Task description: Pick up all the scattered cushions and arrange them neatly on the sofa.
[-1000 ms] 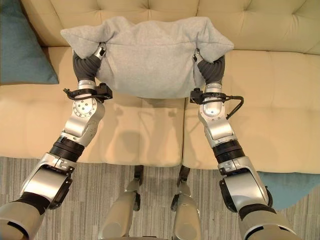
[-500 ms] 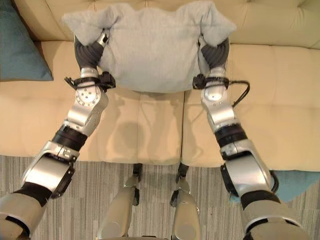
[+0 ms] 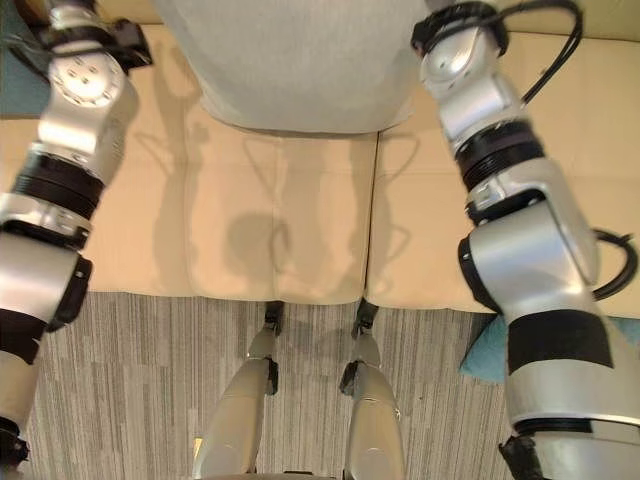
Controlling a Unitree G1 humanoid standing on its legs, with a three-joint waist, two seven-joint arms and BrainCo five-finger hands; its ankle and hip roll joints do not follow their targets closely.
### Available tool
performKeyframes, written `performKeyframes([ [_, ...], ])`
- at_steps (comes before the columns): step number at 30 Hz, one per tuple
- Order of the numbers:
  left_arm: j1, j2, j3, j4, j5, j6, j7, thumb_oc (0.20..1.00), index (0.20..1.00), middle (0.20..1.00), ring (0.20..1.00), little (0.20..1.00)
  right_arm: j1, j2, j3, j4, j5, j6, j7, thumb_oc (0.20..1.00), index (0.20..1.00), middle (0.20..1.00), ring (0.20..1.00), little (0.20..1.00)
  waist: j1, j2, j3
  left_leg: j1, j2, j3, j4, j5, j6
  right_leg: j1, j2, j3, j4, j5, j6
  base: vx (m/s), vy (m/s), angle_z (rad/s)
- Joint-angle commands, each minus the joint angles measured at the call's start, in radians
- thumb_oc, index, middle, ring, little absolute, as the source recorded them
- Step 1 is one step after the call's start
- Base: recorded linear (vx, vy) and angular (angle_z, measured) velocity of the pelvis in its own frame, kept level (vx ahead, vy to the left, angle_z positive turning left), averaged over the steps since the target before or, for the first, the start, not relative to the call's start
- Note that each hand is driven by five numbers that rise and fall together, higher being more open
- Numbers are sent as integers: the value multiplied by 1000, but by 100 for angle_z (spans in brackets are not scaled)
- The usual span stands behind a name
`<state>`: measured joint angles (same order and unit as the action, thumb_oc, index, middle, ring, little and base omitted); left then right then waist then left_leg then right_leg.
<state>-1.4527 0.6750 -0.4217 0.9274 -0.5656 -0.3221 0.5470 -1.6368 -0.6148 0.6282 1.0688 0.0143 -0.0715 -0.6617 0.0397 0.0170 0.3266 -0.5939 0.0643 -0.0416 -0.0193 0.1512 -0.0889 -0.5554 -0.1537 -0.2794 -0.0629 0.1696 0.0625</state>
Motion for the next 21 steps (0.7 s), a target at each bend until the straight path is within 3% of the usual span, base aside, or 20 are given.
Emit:
performKeyframes([
  [1, -28, 38, -17, 12, -69, -85, -9, 1000, 1000, 1000, 1000, 1000, -70, -14, 76, 44, 2, -28, 5, 1000, 1000, 1000, 1000, 1000, 22, 28, -62, 89, 24, -43, -68, 32, -68, 4, -36, 16, 72, -17, 122, 8, -8, 5],
  [4, 16, 148, -2, -28, -62, -98, -18, 1000, 1000, 1000, 1000, 1000, -72, -114, 99, 0, 37, -50, 19, 1000, 1000, 1000, 1000, 1000, 21, 28, -72, 113, 20, -39, -68, 28, -68, 30, -34, 20, 61, -11, 121, 2, 14, 5],
  [8, 22, 149, 1, -32, -60, -97, -17, 1000, 1000, 1000, 1000, 1000, -69, -114, 98, -3, 36, -49, 18, 1000, 1000, 1000, 1000, 1000, 21, 29, -73, 115, 20, -39, -68, 28, -68, 33, -34, 19, 60, -11, 121, 0, 0, 0],
  [9, 358, 163, 172, -342, -87, -140, -66, 1000, 1000, 1000, 1000, 1000, 161, -229, -21, -272, 65, -91, 87, 1000, 1000, 1000, 1000, 1000, 25, 22, -75, 181, 17, -29, -68, 17, -65, 105, -33, 12, 51, -15, 114, 48, -23, 8],
  [10, 555, 131, 261, -499, -98, -155, -112, 1000, 1000, 1000, 1000, 1000, 361, -244, -131, -407, 106, -132, 136, 1000, 1000, 1000, 1000, 1000, 25, 21, -72, 214, 16, -27, -68, 4, -63, 142, -32, 9, 51, -26, 111, 37, -20, 10],
  [12, 630, 126, 292, -536, -89, -147, -118, 1000, 1000, 1000, 1000, 1000, 436, -253, -175, -449, 99, -133, 143, 1000, 1000, 1000, 1000, 1000, 25, 20, -75, 224, 14, -27, -68, 5, -61, 155, -36, 4, 48, -23, 110, 21, -5, 7],
  [15, 909, 76, 378, -703, -69, -130, -200, 1000, 1000, 1000, 1000, 1000, 796, -255, -358, -632, 112, -187, 228, 1000, 1000, 1000, 1000, 1000, 20, 16, -84, 282, 10, -22, -68, -9, -61, 229, -42, -13, 33, -27, 111, 44, -14, 16],
  [16, 1074, 20, 414, -774, -89, -123, -296, 1000, 1000, 1000, 1000, 1000, 998, -228, -450, -700, 146, -230, 304, 1000, 1000, 1000, 1000, 1000, 21, 16, -89, 318, 11, -19, -68, -20, -62, 280, -44, -28, 16, -34, 113, 45, -24, 21],
  [17, 1133, -6, 433, -793, -91, -116, -330, 1000, 1000, 1000, 1000, 1000, 1085, -206, -490, -732, 155, -237, 337, 1000, 1000, 1000, 1000, 1000, 18, 14, -98, 327, 9, -17, -68, -21, -60, 293, -46, -33, 8, -33, 114, 39, -22, 22],
  [21, 1333, -97, 465, -817, -42, -94, -404, 1000, 1000, 1000, 1000, 1000, 1321, -112, -594, -811, 169, -266, 419, 1000, 1000, 1000, 1000, 1000, 23, 10, -124, 372, 6, -14, -68, -34, -56, 347, -45, -41, -17, -39, 116, 19, -1, 6],
])
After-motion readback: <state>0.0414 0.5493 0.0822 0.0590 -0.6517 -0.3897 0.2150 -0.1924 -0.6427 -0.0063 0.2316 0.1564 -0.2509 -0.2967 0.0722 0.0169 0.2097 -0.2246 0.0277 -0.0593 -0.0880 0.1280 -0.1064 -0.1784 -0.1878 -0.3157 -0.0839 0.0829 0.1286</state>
